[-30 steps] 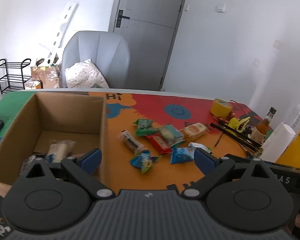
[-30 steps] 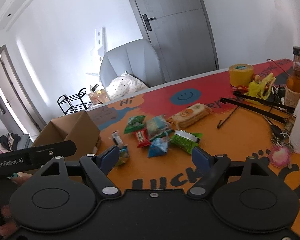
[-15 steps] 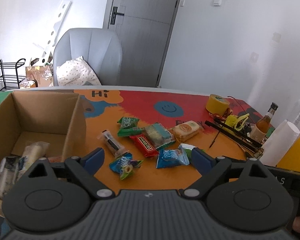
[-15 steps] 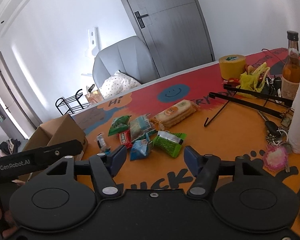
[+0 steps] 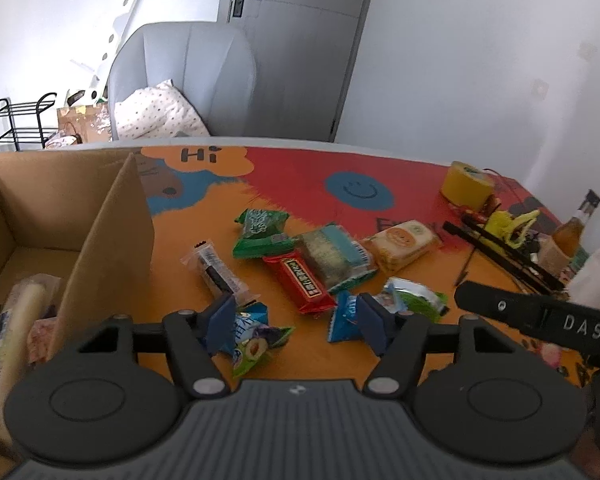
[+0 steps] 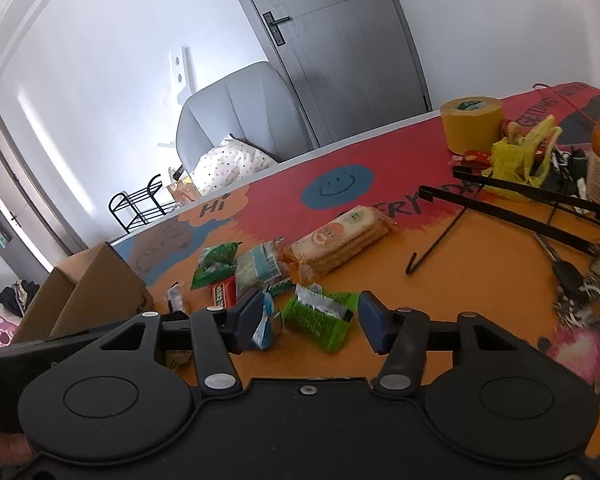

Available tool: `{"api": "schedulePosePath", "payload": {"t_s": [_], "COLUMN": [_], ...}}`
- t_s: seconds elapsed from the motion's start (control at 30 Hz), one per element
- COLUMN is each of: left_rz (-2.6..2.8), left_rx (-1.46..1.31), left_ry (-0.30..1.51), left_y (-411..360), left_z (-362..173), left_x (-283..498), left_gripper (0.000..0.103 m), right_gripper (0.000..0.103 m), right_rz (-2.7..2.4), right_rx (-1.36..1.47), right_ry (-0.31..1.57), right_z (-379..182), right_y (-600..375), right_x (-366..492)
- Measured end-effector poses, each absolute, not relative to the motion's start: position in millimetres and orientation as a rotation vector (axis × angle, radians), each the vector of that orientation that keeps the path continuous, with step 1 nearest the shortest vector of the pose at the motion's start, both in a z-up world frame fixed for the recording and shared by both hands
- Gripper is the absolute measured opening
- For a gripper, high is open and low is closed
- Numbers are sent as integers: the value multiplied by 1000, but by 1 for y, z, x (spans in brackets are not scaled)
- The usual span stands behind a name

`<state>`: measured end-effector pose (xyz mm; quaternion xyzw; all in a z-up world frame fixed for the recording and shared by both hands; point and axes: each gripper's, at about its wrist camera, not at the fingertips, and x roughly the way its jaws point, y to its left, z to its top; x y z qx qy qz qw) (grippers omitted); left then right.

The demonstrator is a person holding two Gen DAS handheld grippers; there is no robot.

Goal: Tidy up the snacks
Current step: 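Move both open tools back toward the remaining snacks on the table, then grasp the blue avocado-print pack with the left tool while the right tool grasps the green foil pack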

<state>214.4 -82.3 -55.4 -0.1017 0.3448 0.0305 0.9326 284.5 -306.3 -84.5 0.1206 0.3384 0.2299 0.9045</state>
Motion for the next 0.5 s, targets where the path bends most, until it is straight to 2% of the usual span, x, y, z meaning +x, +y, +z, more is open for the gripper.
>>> {"api": "schedulePosePath", "payload": {"t_s": [0.33, 0.4, 0.47, 0.5], "left_rz": [114, 109, 113, 112], "left_rx": [-202, -210, -213, -217], "left_ry": [775, 787, 806, 811], "left_y": [-74, -72, -71, -71], "left_z": [-78, -81, -85, -86], "left_x": [232, 233, 235, 235], "left_gripper": [65, 63, 55, 55], "right_gripper": [45, 45, 45, 45], "right_rz": [465, 460, 460, 459], "right_rx": [212, 199, 178, 164], "right_ry": [733, 745, 760, 770], "right_z": [-97, -99, -100, -101], "right_y": [-288, -284, -280, -277], "right_x": [311, 313, 314, 313]}}
